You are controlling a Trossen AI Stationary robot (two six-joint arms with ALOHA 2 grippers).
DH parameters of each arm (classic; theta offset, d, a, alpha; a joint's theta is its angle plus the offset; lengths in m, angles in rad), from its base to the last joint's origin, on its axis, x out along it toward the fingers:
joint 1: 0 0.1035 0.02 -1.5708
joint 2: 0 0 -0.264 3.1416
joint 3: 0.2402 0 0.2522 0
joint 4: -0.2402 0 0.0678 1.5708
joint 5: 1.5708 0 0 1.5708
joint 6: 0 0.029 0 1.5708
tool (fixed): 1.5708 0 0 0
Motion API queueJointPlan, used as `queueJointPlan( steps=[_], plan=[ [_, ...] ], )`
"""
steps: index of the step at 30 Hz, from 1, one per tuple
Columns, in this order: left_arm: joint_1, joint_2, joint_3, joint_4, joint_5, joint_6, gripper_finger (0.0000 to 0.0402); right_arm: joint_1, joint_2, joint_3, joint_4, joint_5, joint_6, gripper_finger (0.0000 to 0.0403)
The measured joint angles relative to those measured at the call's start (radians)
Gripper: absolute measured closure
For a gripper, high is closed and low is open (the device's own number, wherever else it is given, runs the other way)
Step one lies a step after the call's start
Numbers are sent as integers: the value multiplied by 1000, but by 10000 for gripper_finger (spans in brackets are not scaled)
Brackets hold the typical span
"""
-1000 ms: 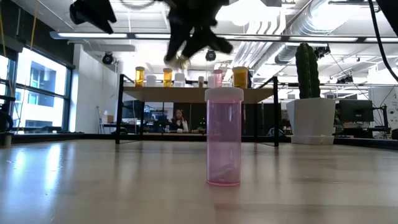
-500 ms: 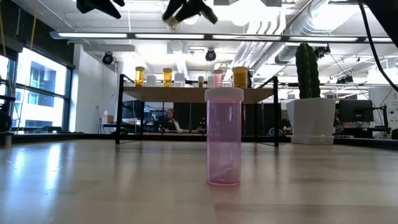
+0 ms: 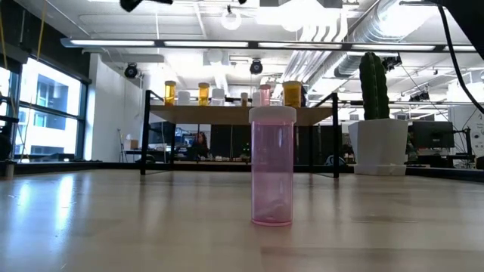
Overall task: Pick and place medicine bottles onto shelf by color
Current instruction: Put the yellow pill bottle on the shelf
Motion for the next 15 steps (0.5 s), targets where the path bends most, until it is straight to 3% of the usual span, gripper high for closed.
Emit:
queueJointPlan(
  steps=[7, 15],
  plan=[
    [67, 0, 0, 173, 85, 56, 209, -29, -16, -1, 121, -213, -96, 345],
    [108, 3, 0, 323, 225, 115, 209, -76, -19, -1, 173, -316, -132, 345]
  ],
)
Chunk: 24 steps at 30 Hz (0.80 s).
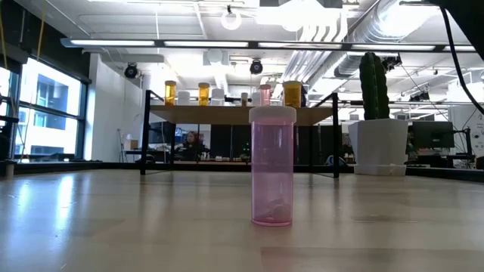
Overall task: Pick and place medicine bottles onto shelf by color
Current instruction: Put the yellow pill bottle on the shelf
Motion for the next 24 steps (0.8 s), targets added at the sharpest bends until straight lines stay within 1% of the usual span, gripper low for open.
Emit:
queueJointPlan(
  steps=[3, 7, 17, 20, 24],
  plan=[
    [4, 11, 0, 41, 4, 11, 209, -16, 0, 0, 0, -19, -2, 345],
    [4, 38, 0, 95, -41, 11, 209, -27, 0, 0, 10, -20, -2, 345],
    [4, 116, 0, 241, -52, 36, 210, -41, 0, 0, 8, -23, -10, 345],
    [4, 123, 0, 264, -64, 54, 220, -43, 0, 0, -5, -23, -17, 345],
    [11, 123, 0, 265, -74, 55, 248, -44, 0, 0, -10, -24, -25, 345]
  ],
)
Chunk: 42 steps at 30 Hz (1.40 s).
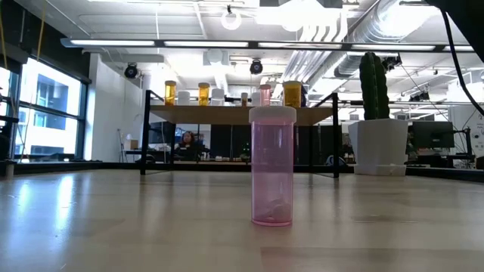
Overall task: Pick and place medicine bottles onto shelf by color
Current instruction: Put the yellow pill bottle on the shelf
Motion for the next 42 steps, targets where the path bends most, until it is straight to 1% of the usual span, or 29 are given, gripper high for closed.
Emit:
queueJointPlan(
  steps=[6, 10, 14, 19, 21, 23, 28, 31, 34, 37, 42],
  plan=[
    [0, 0, 0, -2, 0, 0, 297, 0, 0, 0, 0, -4, 0, 345],
    [0, 0, 0, -9, 0, 0, 319, 0, 0, 0, -2, -7, 0, 345],
    [0, 0, 0, -17, 0, 7, 325, 0, 0, 0, -6, -7, -1, 345],
    [0, 0, 0, -21, 0, 34, 322, 1, 0, 0, -9, -6, -6, 341],
    [0, 0, 0, -30, -2, 57, 321, 1, 0, 0, -17, -6, -29, 328],
    [-1, 0, 0, -49, -19, 84, 321, 1, 0, 0, -34, 7, -44, 306],
    [-1, 0, 0, -112, -100, 128, 320, -13, 0, 0, -87, 18, -48, 244],
    [0, 0, 0, -147, -147, 140, 320, -33, 0, 0, -137, 15, -50, 219],
    [0, 0, 0, -183, -186, 144, 320, -58, 0, 0, -179, 14, -52, 205],
    [0, 0, 0, -216, -213, 160, 320, -80, -2, 0, -207, 14, -94, 195],
    [0, 4, -1, -241, -221, 165, 320, -98, -16, 0, -203, 13, -170, 180]
  ],
)
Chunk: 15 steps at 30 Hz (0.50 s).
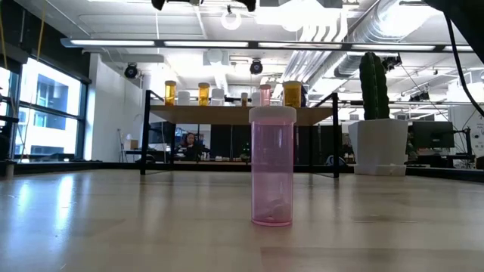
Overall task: Pick and place medicine bottles onto shelf by color
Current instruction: Put the yellow pill bottle on the shelf
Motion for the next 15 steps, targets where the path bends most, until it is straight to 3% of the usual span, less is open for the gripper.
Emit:
queueJointPlan(
  steps=[6, 15],
  plan=[
    [-1, 34, 0, 9, 12, -8, 320, 15, -1, 0, 73, -11, -14, 165],
    [-20, 99, -1, 79, 12, -8, 320, 34, -1, 0, 19, -14, -36, 164]
  ],
)
